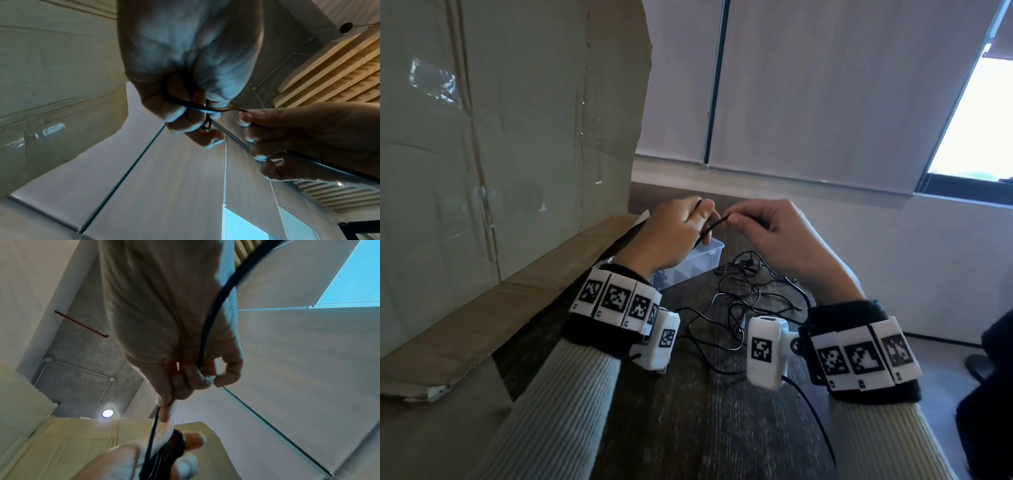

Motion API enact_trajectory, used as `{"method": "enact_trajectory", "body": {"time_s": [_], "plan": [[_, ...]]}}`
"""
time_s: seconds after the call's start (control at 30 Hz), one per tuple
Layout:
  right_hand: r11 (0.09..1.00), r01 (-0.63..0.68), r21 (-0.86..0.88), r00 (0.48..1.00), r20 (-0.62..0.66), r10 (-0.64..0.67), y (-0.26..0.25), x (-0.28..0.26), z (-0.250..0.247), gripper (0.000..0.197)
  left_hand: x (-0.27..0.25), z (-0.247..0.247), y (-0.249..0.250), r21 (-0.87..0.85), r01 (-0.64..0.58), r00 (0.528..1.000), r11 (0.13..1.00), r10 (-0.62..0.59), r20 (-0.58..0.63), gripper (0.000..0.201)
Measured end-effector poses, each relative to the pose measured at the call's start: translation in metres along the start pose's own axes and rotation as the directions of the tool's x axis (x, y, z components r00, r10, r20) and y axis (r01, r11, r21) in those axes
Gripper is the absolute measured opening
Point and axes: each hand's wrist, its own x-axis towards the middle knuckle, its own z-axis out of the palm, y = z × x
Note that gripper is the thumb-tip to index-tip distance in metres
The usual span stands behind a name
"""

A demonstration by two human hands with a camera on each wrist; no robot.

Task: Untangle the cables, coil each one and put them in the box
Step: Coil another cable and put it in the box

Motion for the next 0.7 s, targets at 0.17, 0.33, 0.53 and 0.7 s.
{"method": "enact_trajectory", "body": {"time_s": [0.17,0.33,0.53,0.7], "plan": [[0.996,-0.018,-0.088,0.995,-0.097,0.01,0.009,0.002,0.004,0.016,-0.004,-0.001,0.004,-0.123,0.05,0.982,0.991,-0.027,0.185,0.058],[0.999,-0.031,-0.044,0.989,-0.149,0.024,0.018,0.006,0.007,0.011,-0.006,-0.005,0.007,-0.103,0.048,0.959,0.994,-0.017,0.284,0.036],[0.994,-0.085,0.065,0.972,-0.212,0.097,0.025,0.011,0.008,0.014,0.0,-0.005,-0.004,-0.409,0.073,0.98,0.91,0.011,0.199,0.031],[0.995,-0.029,0.099,0.977,-0.205,0.049,0.022,0.009,0.008,0.018,0.005,-0.014,-0.001,-0.85,0.087,0.993,0.519,-0.118,0.03,0.031]]}}
